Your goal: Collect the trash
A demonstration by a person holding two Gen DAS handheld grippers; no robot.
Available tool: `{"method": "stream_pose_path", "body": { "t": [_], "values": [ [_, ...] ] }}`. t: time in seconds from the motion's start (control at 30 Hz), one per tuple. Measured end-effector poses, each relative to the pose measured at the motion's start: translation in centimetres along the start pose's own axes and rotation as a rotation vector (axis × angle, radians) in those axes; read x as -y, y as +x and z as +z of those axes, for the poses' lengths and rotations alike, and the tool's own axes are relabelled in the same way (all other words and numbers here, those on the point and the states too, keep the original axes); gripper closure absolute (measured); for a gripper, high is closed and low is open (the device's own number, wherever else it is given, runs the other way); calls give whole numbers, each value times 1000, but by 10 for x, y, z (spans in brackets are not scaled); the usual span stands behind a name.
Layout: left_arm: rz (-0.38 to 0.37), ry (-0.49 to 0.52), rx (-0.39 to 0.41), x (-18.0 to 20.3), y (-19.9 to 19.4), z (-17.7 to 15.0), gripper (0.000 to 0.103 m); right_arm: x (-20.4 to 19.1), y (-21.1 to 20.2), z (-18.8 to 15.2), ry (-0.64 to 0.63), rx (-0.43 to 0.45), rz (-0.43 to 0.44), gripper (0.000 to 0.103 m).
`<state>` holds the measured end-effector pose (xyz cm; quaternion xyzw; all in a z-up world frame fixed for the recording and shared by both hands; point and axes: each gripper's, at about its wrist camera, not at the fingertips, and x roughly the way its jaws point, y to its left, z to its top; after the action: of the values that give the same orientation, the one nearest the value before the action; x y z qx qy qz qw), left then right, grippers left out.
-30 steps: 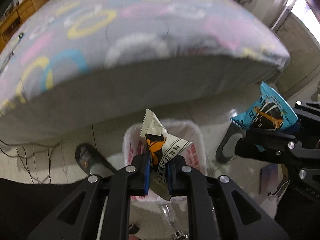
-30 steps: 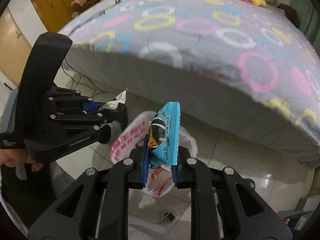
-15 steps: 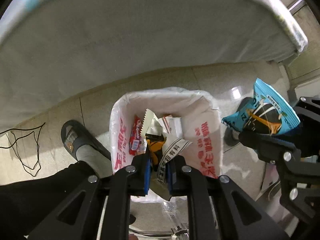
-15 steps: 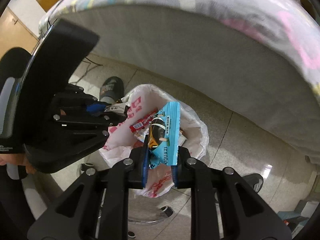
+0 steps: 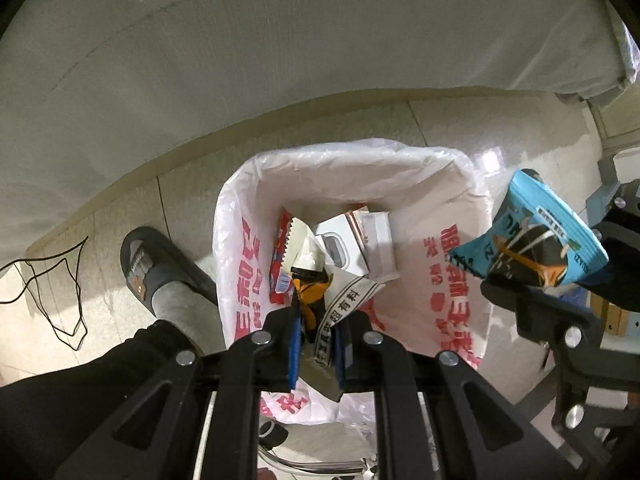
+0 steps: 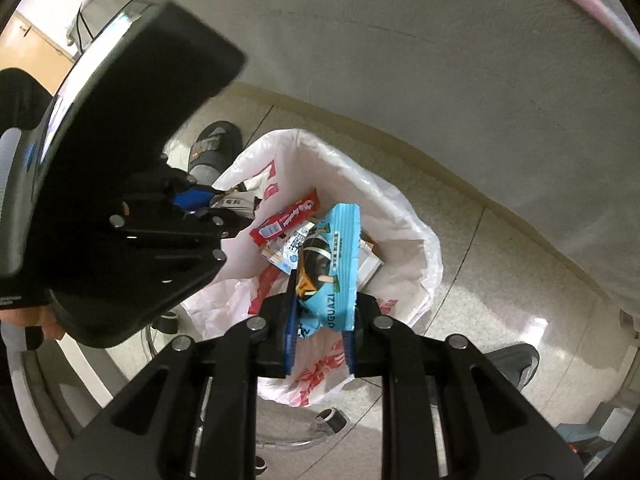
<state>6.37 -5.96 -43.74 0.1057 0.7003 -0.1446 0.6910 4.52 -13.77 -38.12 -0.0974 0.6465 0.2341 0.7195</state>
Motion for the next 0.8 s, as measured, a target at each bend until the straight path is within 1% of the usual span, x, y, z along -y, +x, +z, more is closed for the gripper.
{"method": "stream_pose_path", "body": {
  "t": [0.13,0.2,0.23,0.27,0.3,0.33,0.37,0.4,0.43,0.5,0.57,0.8],
  "values": [
    [12,20,-21,4,8,-1,90,2,9,0,11,-19,-1,84],
    [18,23,-37,4,13,-2,89,4,15,0,20,-27,-14,83],
    [12,21,-45,3,15,-2,89,6,17,-1,29,-31,-15,80],
    [12,20,-53,2,18,-3,83,8,18,0,38,-34,-9,71],
    [14,21,-60,2,19,-3,70,10,19,-1,47,-34,-7,65],
    [13,22,-64,3,20,-3,60,11,19,0,56,-33,-3,56],
    [20,18,-65,2,21,-3,45,13,20,0,64,-37,1,55],
    [17,12,-66,1,21,-3,37,14,20,-1,70,-38,2,54],
    [12,4,-70,-1,22,-3,35,15,21,-1,73,-38,-1,52],
    [23,-2,-70,-3,23,-3,22,17,20,0,81,-35,-9,49],
    [23,-11,-70,-5,23,-3,19,20,18,1,96,-28,-14,46],
    [27,-34,-60,-12,20,-2,18,23,12,0,97,-21,-18,45]
  ]
}}
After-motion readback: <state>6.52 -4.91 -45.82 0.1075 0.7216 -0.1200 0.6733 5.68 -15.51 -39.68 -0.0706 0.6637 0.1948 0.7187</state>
